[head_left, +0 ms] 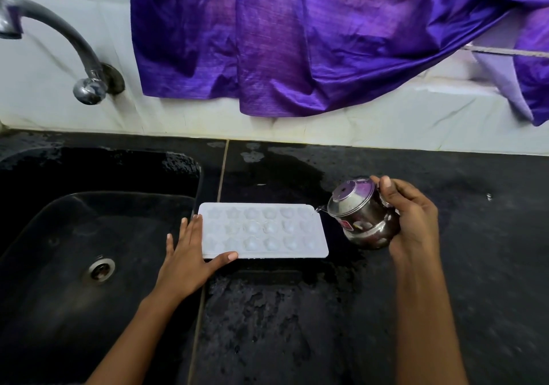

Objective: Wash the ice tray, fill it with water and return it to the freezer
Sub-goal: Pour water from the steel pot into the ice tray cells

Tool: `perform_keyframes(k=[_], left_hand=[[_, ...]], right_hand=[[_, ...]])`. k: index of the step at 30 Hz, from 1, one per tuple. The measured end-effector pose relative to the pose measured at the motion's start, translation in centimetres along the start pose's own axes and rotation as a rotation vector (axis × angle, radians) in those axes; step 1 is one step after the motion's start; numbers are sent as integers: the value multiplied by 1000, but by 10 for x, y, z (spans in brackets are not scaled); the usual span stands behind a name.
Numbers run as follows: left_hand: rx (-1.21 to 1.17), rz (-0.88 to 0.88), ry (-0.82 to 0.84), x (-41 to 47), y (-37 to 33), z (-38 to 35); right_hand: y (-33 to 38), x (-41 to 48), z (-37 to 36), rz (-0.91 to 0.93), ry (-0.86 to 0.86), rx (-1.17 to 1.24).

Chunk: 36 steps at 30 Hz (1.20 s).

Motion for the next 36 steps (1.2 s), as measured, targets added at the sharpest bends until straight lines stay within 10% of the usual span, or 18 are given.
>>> perform_keyframes(k=[36], left_hand=[[-5, 5, 6, -2, 0, 0]], right_hand=[[-22, -6, -27, -117, 29, 55]])
Point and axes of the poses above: each hand's wrist, its own x-axis towards the middle knuckle, its own z-axis out of the back of the hand, y = z × x, the point moved 9 cm from there along x, towards the middle knuckle, and after that the axes turned 5 degrees about -x, right-handed, at the moved point
